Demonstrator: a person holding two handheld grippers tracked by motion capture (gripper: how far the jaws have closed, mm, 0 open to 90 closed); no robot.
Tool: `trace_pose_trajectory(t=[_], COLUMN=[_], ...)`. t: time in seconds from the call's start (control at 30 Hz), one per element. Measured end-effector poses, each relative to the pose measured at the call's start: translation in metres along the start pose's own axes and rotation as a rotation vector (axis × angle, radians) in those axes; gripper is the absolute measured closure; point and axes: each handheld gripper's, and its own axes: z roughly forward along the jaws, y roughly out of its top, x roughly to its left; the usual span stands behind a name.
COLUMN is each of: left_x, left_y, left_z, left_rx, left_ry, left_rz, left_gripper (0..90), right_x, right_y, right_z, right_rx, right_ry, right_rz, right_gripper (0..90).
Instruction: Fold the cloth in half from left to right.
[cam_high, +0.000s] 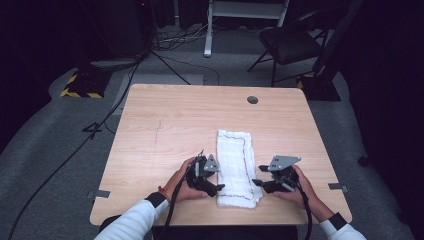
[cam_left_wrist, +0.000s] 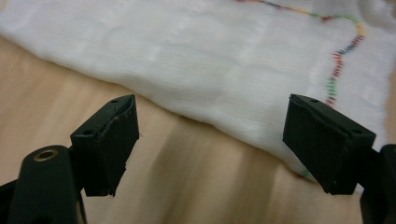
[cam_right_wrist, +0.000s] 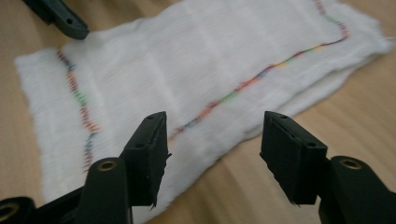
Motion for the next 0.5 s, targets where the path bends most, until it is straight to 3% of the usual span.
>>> trace_pose_trajectory(t=[0.2, 0.3, 0.37, 0.5], left_x=[0.034, 0.052, 0.063, 0.081], left_y=[0.017, 0.026, 0.033, 0.047], left_z=[0.0, 0.006, 0.011, 0.025], left_rx=[-0.029, -0.027, -0.034, -0.012], left_ry=[0.079, 0.098, 0.126, 0.152], left_rz=[-0.021, -0.056, -0.059, -0.075], left_gripper=[19.4, 20.2, 20.3, 22.6], right_x=[-0.036, -0.054, -0.066, -0.086], right_y=[0.014, 0.025, 0.031, 0.042], right_z=[0.003, 0.011, 0.017, 0.034], right_rx=[-0.028, -0.019, -0.027, -0.03], right_ry=[-0.087, -0.134, -0.137, -0.194], right_rz=[0.063, 0.073, 0.11, 0.136], right_gripper=[42.6, 43.1, 43.7, 46.2])
